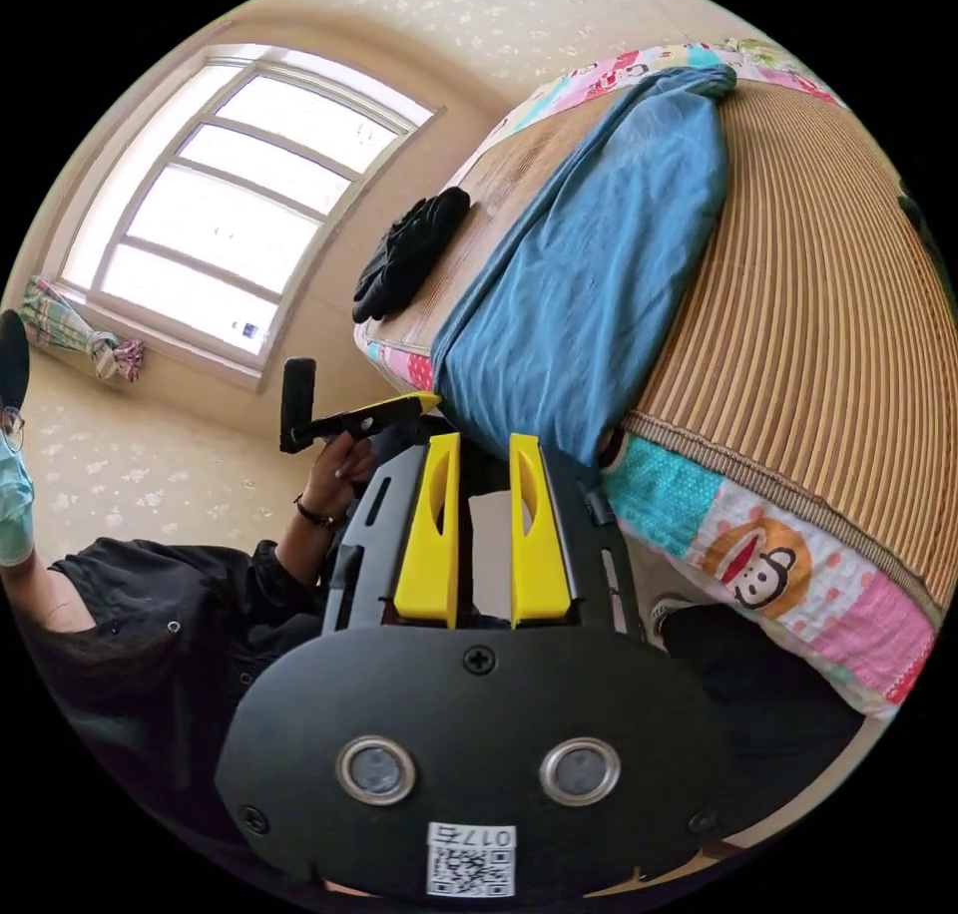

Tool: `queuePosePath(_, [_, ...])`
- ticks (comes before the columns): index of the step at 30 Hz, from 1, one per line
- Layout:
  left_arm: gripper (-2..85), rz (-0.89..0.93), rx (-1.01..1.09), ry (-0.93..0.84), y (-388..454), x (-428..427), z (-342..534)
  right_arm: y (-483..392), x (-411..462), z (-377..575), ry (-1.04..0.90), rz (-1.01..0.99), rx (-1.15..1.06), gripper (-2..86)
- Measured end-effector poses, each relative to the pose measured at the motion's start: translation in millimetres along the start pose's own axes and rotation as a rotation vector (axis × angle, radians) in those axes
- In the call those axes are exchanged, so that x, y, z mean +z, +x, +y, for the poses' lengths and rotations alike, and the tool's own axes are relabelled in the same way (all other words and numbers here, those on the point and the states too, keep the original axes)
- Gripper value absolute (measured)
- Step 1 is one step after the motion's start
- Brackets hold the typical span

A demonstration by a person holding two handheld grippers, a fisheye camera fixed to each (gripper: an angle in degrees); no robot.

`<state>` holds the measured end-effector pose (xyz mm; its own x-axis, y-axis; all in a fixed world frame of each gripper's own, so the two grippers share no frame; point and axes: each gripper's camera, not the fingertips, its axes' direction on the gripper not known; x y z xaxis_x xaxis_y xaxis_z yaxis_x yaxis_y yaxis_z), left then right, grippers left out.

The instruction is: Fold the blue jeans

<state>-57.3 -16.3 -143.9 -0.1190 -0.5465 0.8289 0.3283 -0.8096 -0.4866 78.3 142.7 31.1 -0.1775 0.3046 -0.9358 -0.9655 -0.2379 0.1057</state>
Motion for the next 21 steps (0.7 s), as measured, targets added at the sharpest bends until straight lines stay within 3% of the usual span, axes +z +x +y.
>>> queuePosePath(3, [0.5,0.111,-0.006,0.053,-2.7,-19.8,7.2,-26.1,16.5,-32.9,-0.024,-0.006,-0.076,8.5])
queuePosePath(7, [1.5,0.101,-0.057,0.064,-15.0,-21.6,11.9,-57.0,54.6,-65.8,-0.063,0.018,-0.153,9.1])
queuePosePath(9, [3.3,0.062,-0.192,0.087,-39.9,-25.4,19.9,-67.2,85.1,-76.3,-0.083,0.12,-0.169,8.8])
queuePosePath(13, [6.2,0.139,-0.268,0.152,-71.3,-26.8,31.7,-59.2,110.1,-70.3,-0.071,0.301,-0.117,7.3])
queuePosePath(17, [6.5,0.208,-0.241,0.133,-77.4,-5.5,29.3,-52.4,92.0,-41.4,0.098,0.288,-0.095,6.3])
queuePosePath(21, [6.4,0.107,-0.223,0.145,-68.9,-2.9,29.3,-45.1,57.9,-20.7,0.293,0.346,-0.127,4.9])
